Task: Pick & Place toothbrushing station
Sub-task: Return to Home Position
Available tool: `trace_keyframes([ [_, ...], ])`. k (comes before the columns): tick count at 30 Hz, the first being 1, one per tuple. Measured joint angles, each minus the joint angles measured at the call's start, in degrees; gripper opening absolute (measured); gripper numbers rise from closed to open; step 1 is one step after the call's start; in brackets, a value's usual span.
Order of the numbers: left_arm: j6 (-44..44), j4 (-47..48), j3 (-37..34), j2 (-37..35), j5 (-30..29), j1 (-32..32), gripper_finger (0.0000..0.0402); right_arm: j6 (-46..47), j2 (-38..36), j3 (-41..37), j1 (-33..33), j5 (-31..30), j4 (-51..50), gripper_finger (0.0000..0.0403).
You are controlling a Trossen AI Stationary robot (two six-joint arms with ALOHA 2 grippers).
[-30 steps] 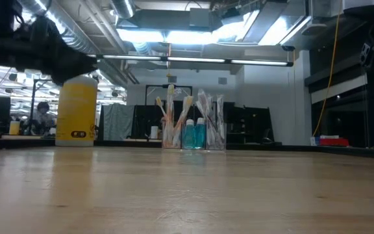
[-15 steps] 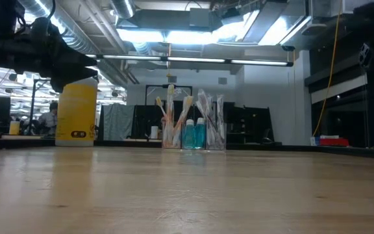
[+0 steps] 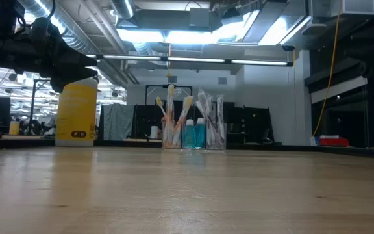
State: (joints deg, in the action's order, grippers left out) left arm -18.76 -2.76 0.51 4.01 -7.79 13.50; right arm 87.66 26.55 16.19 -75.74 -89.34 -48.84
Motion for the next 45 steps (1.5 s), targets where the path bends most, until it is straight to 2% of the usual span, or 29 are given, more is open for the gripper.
trace_keyframes([
  [4,0.0,0.02,0.0,0.0,0.0,0.0,0.0171,-13.96,-4.21,-3.12,2.95,1.88,10.42,0.0148],
  [7,0.0,0.0,0.0,0.0,0.0,0.0,0.0171,-24.62,-7.53,-8.31,7.06,8.09,22.78,0.0148],
  [9,0.0,0.02,0.0,0.0,-0.02,0.0,0.0171,-38.67,-9.49,-11.62,11.29,15.6,38.2,0.0148],
  [11,-0.02,0.0,0.0,0.0,-0.05,-0.01,0.0171,-53.47,-11.03,-15.66,16.58,25.66,55.51,0.0148],
  [15,-0.03,0.01,0.02,0.0,-0.07,0.0,0.0171,-67.38,-12.11,-15.19,29.27,46.69,66.17,0.0149],
  [18,-0.02,0.02,0.02,0.0,-0.09,0.0,0.0171,-74.92,-12.66,-15.28,39.2,60.61,72.14,0.0149],
  [20,-0.02,0.0,0.02,0.0,-0.09,-0.02,0.0171,-77.63,-13.01,-15.21,45.55,67.81,72.64,0.0149],
  [25,-0.02,0.02,0.02,0.0,-0.09,-0.01,0.0171,-79.81,-15.27,-15.26,61.47,84.61,66.17,0.0149],
  [28,-0.02,0.02,0.02,0.0,-0.07,0.0,0.0171,-80.73,-16.94,-15.28,68.04,93.95,61.33,0.0149],
  [30,-0.02,0.02,0.02,0.0,-0.05,0.0,0.0171,-82.09,-18.31,-15.28,70.53,97.14,57.97,0.0149],
  [33,-0.02,0.01,0.02,0.0,-0.04,0.0,0.0171,-84.66,-20.94,-15.28,72.06,98.12,51.26,0.0149],
  [45,-0.02,0.02,0.02,0.0,0.0,-0.01,0.0171,-89.43,-25.46,-15.3,72.77,90.87,49.69,0.0149],
])
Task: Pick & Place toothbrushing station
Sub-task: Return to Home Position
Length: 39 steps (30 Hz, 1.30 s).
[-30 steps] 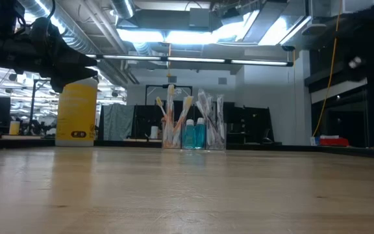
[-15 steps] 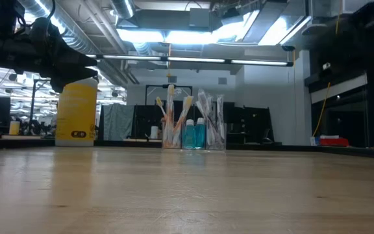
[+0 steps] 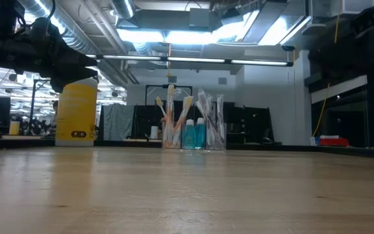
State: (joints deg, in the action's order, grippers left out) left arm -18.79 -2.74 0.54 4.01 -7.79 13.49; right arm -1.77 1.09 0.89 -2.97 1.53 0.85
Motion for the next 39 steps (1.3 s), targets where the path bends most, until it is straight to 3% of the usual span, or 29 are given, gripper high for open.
trace_keyframes([
  [39,0.0,0.0,0.0,0.0,-0.02,0.01,0.0171,2.77,-1.12,0.0,2.87,-1.74,-0.25,0.0149],
])
